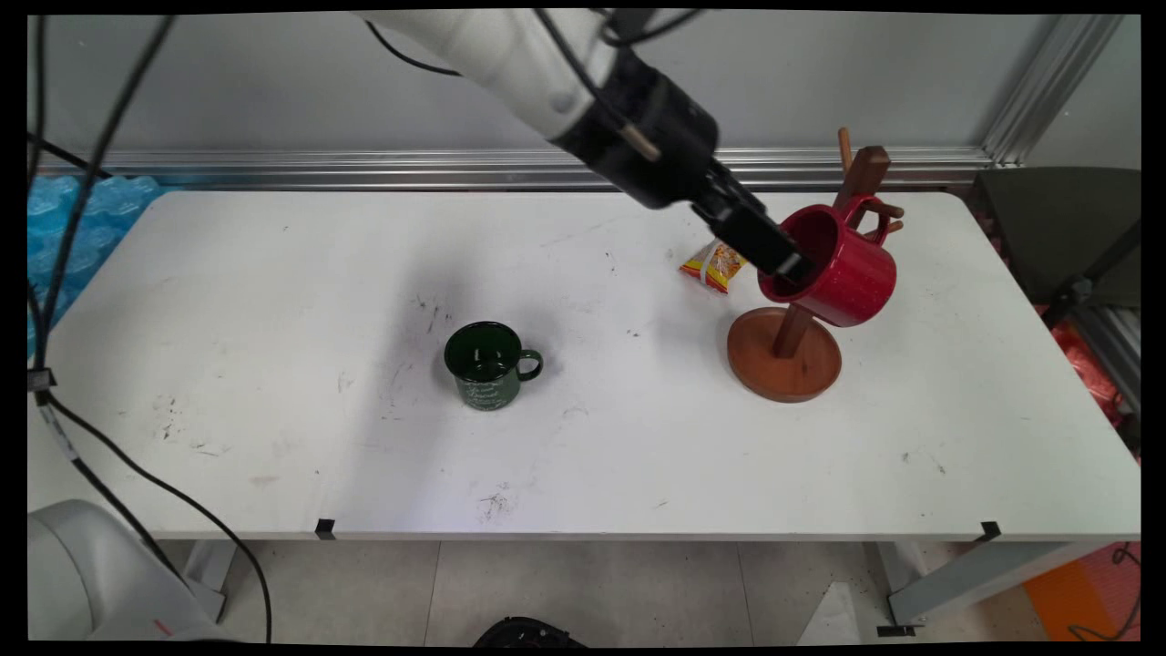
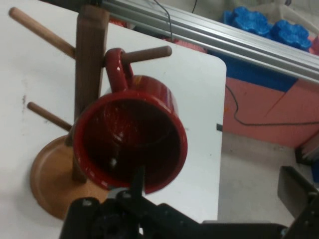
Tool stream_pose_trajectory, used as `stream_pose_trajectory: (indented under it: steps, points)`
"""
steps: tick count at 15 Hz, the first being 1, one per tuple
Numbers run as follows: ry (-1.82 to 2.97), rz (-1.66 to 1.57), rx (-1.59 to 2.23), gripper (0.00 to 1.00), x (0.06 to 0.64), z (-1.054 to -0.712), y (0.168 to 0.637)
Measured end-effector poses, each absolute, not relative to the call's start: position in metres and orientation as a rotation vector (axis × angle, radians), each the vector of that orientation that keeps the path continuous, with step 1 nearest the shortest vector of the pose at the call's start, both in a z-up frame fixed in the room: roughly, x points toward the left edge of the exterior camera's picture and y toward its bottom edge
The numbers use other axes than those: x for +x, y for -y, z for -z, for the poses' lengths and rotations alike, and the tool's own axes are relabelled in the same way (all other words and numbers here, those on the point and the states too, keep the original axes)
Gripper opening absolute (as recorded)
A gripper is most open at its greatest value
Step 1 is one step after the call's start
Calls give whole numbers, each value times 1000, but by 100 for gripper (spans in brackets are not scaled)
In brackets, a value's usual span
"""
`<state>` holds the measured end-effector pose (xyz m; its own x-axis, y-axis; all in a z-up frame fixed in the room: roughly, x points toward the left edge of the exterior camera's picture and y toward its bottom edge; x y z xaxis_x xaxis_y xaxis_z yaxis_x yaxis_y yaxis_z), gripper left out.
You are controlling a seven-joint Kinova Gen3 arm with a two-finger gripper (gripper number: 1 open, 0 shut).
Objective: Pick up the red mug from the rack
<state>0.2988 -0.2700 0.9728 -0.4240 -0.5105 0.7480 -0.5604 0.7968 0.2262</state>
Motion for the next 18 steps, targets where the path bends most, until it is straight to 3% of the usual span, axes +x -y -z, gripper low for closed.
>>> stream_pose_trajectory:
  steps: [18]
  points:
    - [2015, 36, 994, 100, 231, -918, 309]
